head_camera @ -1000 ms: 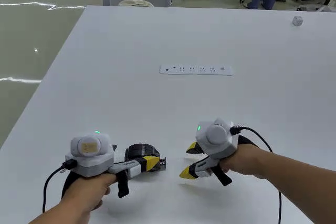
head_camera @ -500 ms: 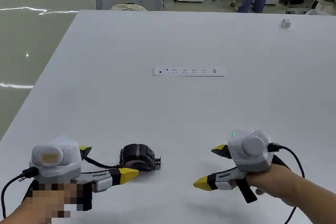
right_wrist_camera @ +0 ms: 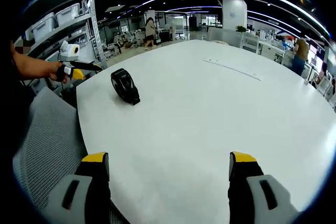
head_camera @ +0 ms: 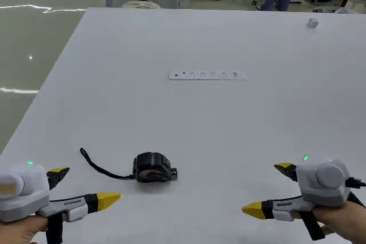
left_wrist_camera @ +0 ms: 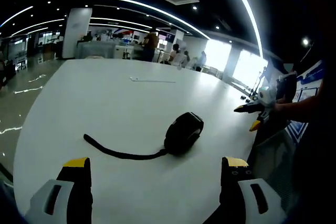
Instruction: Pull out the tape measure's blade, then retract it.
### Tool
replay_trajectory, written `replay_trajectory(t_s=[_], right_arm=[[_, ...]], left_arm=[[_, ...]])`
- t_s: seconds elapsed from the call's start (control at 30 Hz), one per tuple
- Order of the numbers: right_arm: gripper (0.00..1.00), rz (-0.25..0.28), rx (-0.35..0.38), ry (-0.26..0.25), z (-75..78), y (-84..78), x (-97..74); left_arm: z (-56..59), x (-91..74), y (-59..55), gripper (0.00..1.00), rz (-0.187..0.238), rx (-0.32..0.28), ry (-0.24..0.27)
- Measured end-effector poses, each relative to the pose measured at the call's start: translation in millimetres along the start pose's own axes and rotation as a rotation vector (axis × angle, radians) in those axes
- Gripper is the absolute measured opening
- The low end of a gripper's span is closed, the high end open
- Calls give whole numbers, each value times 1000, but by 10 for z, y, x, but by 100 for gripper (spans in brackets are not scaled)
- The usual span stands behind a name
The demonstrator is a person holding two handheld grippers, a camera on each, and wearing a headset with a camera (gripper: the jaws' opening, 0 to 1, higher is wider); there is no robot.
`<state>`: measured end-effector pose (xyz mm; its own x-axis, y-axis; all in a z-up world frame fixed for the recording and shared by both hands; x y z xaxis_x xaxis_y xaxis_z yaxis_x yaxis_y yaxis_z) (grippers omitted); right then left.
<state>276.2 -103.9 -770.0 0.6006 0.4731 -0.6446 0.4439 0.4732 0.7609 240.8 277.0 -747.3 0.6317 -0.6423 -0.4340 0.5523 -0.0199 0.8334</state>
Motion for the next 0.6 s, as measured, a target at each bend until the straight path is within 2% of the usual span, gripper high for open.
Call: replay_trajectory(t_s=[0.17,0.23,0.37,0.53,0.6], right_arm=[[100,1,28,-58,140,-124,-188],[100,4,43,-76,191,-174,-253],[100,3,69,-97,239,-266,-363],[100,4,90,-128,308,-365,-482],[100,2,98,-136,333,-390,-538]], left_arm=[[-27,-88,-9,100,4,2,1],[4,-109,-42,100,-6,1,-6],[23,-175,-94,100,-16,54,1],[-35,-267,-173,100,-28,45,13],[-60,-334,-187,100,-9,30,16]])
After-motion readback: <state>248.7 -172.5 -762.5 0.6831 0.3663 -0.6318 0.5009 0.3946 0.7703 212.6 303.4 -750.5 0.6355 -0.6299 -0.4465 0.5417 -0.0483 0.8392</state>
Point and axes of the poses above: the centre of the closed fingertips' face, and the gripper's own axes: x roughly forward along the fingers, z roughly to its right, y roughly out of its top, the point moved 1 cm from there along -x, roughly backward along the fingers, and after that the axes turned 12 degrees about -y, right-handed, at the moved point
